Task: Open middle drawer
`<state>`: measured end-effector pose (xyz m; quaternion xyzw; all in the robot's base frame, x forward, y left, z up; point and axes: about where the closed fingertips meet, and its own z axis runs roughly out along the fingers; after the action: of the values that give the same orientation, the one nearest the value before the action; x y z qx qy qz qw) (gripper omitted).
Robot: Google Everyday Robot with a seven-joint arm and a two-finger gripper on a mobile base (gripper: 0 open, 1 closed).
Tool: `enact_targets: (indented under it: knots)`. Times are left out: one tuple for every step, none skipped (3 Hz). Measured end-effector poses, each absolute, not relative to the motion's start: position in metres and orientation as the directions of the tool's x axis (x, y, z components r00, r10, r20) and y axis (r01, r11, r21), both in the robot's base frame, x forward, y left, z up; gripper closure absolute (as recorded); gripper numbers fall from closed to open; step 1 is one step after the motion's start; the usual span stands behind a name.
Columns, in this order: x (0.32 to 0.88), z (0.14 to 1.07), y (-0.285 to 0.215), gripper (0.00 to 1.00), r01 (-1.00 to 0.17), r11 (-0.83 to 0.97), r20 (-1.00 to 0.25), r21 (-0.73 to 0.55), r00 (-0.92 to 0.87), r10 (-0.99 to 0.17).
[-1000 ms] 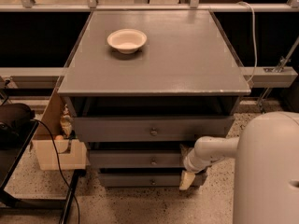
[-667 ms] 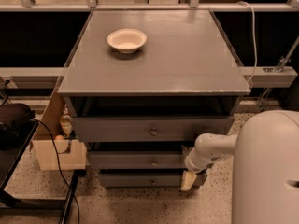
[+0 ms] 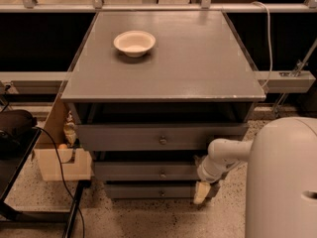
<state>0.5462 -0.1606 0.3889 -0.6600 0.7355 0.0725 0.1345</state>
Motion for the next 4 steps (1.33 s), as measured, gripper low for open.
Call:
enact_targets:
  knots:
    - [0.539, 0.391, -0.163, 0.00, -0.991, 0.123, -0.289, -0.047, -0.104, -0.952]
    - [0.530, 0.394, -0.165, 0.00, -0.992, 0.127, -0.289, -0.022, -0.116, -0.950]
    - [0.520, 0.395, -0.166, 0.00, -0.992, 0.129, -0.286, 0.005, -0.125, -0.950]
    - [0.509, 0.397, -0.168, 0.00, -0.991, 0.130, -0.282, 0.032, -0.134, -0.950]
